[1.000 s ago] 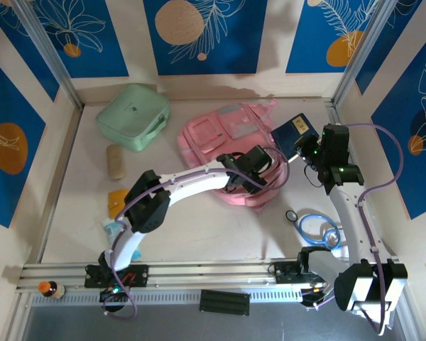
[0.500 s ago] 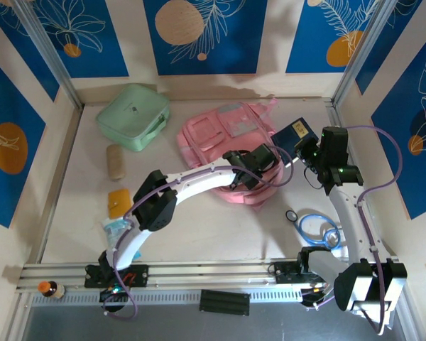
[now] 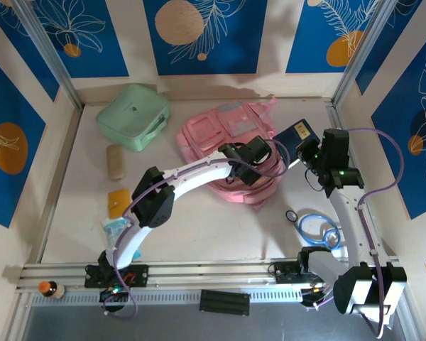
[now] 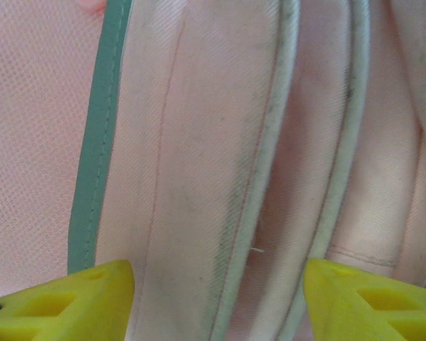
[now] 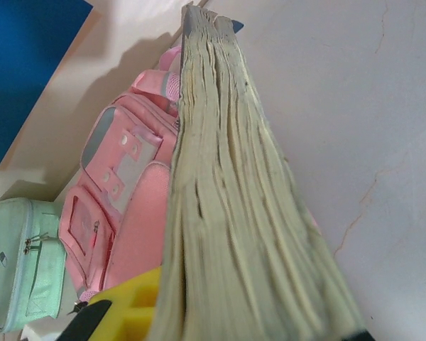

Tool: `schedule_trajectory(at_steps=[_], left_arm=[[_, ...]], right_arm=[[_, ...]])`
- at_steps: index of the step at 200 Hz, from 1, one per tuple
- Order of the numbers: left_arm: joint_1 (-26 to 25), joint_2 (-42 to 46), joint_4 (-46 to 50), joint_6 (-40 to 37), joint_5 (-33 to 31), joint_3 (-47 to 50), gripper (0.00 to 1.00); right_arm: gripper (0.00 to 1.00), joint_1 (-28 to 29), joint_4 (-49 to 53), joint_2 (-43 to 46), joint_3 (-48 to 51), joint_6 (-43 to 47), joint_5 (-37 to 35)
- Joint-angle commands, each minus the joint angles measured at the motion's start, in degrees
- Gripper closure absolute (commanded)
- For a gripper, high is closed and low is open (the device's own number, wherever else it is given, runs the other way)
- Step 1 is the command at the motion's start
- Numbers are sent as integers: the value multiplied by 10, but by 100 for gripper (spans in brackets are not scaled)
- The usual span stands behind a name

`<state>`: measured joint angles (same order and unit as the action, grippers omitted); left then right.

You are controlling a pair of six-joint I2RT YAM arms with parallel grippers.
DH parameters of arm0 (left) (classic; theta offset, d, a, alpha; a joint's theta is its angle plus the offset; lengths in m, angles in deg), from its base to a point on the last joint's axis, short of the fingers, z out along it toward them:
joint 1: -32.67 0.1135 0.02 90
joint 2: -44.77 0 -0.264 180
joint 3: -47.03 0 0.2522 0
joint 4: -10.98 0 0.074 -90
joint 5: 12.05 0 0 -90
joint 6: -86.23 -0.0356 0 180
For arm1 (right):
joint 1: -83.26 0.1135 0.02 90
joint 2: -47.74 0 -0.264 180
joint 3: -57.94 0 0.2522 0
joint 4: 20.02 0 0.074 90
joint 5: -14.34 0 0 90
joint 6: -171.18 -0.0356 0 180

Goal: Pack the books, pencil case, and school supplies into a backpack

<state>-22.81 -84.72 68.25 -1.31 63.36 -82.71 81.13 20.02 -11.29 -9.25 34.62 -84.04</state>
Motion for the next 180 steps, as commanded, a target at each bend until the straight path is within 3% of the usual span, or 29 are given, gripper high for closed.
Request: schedule_trajectory(at_steps=[1, 91, 139, 180], left_arm=[[9, 26, 21, -3, 31, -17, 36], [13, -35, 38, -19, -9, -57, 47], [23, -23, 26, -18, 8, -63, 56], [31, -4, 25, -16, 16, -63, 80]], right_arm=[[100, -2, -18, 12, 5, -8, 1], [100, -3, -14, 20, 9, -7, -5], [100, -5, -8, 29, 10, -4, -11], [100, -8, -3, 38, 10, -2, -15]])
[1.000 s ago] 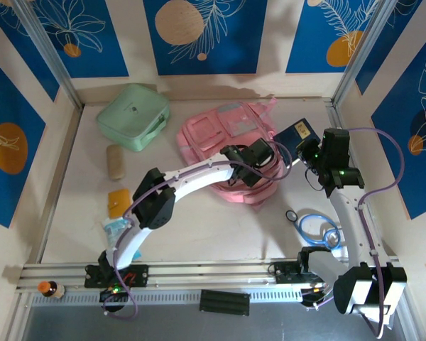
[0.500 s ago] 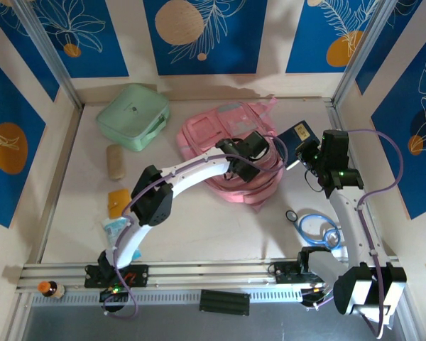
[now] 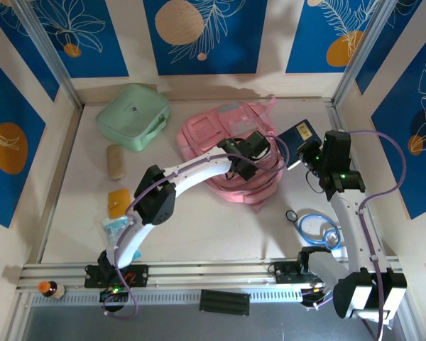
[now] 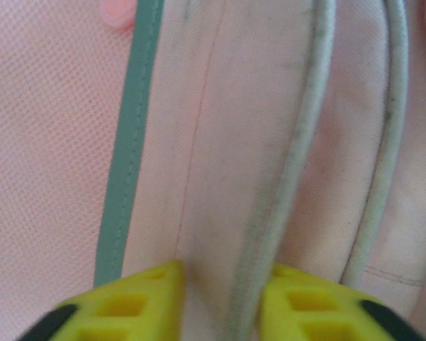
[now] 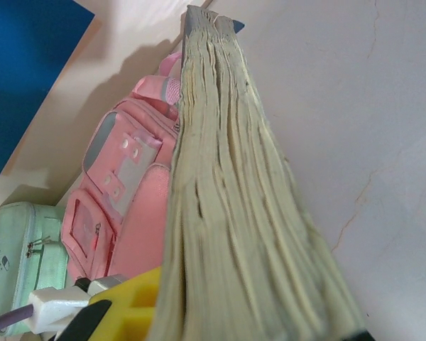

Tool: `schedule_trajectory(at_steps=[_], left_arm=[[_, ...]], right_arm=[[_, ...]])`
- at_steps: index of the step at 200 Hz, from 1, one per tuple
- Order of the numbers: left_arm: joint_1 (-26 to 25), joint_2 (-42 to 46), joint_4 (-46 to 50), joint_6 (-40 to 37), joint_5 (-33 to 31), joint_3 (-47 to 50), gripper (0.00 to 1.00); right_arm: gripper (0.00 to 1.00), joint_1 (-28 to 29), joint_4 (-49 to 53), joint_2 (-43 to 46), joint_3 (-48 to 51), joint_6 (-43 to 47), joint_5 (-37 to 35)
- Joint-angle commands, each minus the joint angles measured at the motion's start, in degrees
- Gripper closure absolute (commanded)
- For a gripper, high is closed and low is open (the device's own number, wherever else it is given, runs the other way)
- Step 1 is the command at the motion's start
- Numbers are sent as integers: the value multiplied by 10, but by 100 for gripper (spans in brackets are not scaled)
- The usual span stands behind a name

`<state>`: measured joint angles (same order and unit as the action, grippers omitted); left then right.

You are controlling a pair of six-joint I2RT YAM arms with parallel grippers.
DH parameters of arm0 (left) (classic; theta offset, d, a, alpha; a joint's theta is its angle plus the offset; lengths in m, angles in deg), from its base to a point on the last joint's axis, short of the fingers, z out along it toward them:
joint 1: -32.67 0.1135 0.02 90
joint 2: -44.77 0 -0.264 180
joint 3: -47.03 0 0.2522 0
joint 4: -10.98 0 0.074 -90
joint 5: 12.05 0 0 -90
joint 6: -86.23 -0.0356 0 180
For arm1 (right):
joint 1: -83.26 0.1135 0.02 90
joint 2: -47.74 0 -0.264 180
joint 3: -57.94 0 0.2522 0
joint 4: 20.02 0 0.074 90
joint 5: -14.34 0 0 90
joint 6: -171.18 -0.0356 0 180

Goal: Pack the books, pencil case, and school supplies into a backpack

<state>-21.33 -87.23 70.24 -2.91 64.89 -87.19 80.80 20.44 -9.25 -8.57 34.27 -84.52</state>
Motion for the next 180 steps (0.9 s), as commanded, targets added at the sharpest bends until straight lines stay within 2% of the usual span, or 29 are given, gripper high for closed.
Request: schedule_trajectory(at_steps=[1, 46, 97, 145, 180], left_arm=[[16, 23, 5, 0, 0, -18, 81], [39, 112, -52, 20, 23, 29, 100], [95, 223, -179, 81, 44, 137, 100], [130, 244, -239, 133, 79, 165, 100], [131, 223, -242, 142, 127, 140, 100]], right_arm=[[100, -4, -6, 18, 4, 2, -10], [100, -14, 9, 32, 6, 9, -14], [100, -17, 24, 45, 10, 1, -6], [100, -17, 42, 53, 21, -4, 18], [100, -9, 15, 57, 35, -12, 118]])
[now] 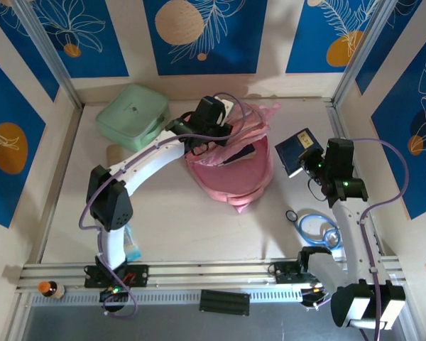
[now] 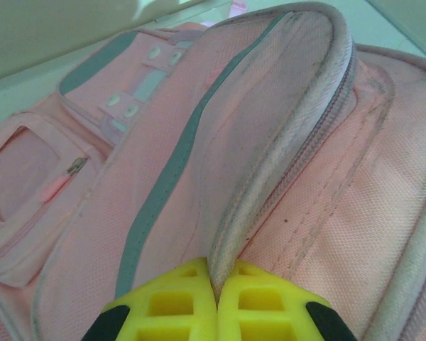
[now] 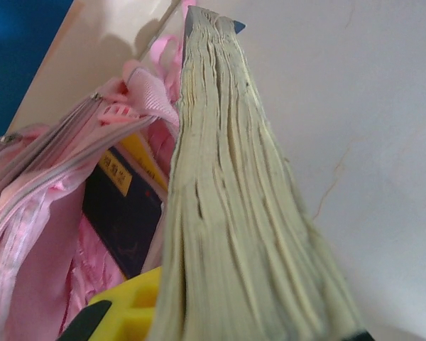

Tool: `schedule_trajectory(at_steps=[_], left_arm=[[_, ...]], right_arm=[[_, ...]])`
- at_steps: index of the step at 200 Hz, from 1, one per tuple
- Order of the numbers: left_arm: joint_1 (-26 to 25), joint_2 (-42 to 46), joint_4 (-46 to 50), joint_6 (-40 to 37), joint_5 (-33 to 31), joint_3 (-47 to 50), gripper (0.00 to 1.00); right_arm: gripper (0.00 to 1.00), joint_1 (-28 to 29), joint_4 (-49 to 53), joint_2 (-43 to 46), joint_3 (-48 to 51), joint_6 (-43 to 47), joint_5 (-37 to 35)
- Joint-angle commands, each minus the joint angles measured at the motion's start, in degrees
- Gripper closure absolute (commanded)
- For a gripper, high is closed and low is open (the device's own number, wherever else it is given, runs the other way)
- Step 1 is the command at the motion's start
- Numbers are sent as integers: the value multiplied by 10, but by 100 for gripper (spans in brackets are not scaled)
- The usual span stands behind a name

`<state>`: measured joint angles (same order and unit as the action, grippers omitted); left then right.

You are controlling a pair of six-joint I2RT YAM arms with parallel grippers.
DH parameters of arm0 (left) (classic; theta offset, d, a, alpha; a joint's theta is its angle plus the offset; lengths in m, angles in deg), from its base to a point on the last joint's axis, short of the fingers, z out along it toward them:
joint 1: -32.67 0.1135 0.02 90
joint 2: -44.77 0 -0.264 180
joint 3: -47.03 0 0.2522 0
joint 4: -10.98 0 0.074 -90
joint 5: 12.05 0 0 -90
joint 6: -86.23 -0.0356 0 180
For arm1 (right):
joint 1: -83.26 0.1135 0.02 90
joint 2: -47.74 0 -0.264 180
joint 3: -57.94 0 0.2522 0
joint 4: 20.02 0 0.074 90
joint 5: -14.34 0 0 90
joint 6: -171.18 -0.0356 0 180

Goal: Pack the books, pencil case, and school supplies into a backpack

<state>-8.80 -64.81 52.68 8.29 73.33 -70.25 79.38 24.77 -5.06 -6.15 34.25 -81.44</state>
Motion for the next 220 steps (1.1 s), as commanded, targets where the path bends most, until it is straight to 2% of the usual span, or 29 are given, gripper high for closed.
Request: schedule_trajectory(at_steps=[1, 26, 58, 99, 173, 197, 220], left_arm=[[6, -1, -67, 29, 43, -30, 100], [5, -14, -70, 35, 62, -46, 100], [6, -15, -85, 39, 90, -50, 100], [5, -7, -79, 42, 95, -50, 100], [11, 13, -80, 61, 101, -48, 100], [19, 13, -87, 81, 106, -47, 100], [23, 12, -94, 93, 108, -47, 100]], right_arm=[[100, 6, -30, 15, 11, -14, 91], [100, 32, -70, 10, 43, -57, 150], [100, 66, -194, -8, 88, -131, 199], [100, 124, -287, -100, 85, -176, 164], [100, 163, -363, -299, 27, -247, 49], [100, 174, -383, -364, -7, -275, 56], [96, 181, -423, -423, -32, -294, 81]])
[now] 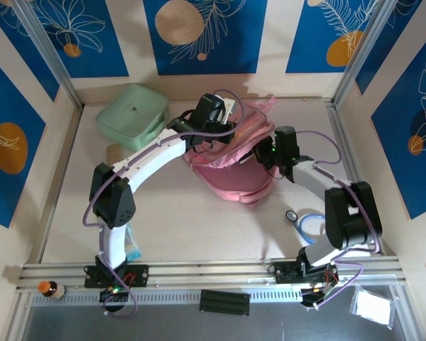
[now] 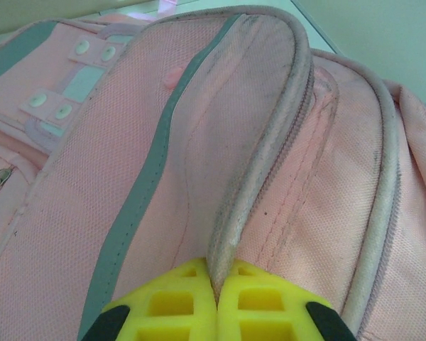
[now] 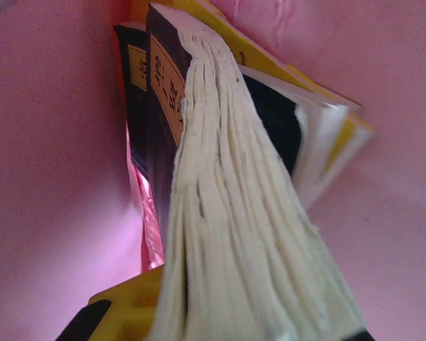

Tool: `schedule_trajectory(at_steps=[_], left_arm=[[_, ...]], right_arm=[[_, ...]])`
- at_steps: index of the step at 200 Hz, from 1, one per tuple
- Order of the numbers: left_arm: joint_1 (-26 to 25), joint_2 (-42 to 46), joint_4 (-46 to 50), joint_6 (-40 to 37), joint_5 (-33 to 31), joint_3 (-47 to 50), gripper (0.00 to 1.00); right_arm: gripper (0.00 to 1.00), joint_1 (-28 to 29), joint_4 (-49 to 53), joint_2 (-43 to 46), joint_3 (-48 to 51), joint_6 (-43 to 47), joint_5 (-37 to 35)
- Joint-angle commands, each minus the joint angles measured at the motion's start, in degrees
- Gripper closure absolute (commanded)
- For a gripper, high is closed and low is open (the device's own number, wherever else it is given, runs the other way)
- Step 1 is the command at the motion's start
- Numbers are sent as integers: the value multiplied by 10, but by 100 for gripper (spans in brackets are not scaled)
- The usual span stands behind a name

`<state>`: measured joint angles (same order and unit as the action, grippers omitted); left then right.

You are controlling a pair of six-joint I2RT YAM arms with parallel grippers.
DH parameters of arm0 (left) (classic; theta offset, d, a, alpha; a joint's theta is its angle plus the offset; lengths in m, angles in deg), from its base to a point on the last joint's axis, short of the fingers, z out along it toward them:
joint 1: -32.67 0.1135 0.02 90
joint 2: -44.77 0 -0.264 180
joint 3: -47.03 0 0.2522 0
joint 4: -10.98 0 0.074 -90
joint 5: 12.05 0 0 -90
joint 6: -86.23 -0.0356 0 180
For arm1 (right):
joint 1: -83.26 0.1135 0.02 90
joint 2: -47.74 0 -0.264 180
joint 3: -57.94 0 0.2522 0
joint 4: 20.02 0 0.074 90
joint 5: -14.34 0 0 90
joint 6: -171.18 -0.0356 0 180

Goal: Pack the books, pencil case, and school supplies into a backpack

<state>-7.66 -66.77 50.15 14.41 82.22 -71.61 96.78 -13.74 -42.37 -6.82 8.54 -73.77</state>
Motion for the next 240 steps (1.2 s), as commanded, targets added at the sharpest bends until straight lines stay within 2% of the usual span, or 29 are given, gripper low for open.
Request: schedule_trajectory(at_steps=[1, 21, 45, 71, 86, 106, 149, 182, 189, 204, 210, 220, 240], left_arm=[[11, 31, -69, 32, 19, -34, 100], [13, 31, -74, 39, 20, -33, 100], [17, 29, -76, 44, 22, -32, 100], [20, 27, -74, 47, 26, -29, 100], [23, 28, -76, 51, 27, -22, 100], [28, 30, -82, 57, 30, -11, 100], [34, 31, -88, 60, 37, 10, 100], [36, 35, -92, 58, 49, 40, 100], [37, 35, -91, 56, 53, 47, 88], [39, 39, -90, 45, 77, 66, 41], [40, 40, -90, 38, 91, 74, 29], [43, 47, -91, 30, 109, 94, 20], [55, 66, -101, 44, 107, 147, 15]], right_arm=[[95, 7, -40, -51, -27, -38, 6], [89, 9, -57, -90, -55, -36, 26], [83, 1, -26, -131, -99, -19, 66], [62, -3, -39, -123, -82, -22, 100], [48, -5, -34, -92, -55, -18, 101], [37, -11, -4, -44, -23, -17, 103], [28, -34, 96, 92, 67, 11, 83], [27, -67, 208, 218, 114, 45, 22], [27, -70, 232, 247, 117, 55, 0], [26, -73, 275, 298, 116, 80, -46], [27, -73, 288, 316, 115, 92, -62], [26, -74, 302, 339, 111, 111, -80], [25, -75, 316, 363, 101, 148, -91]])
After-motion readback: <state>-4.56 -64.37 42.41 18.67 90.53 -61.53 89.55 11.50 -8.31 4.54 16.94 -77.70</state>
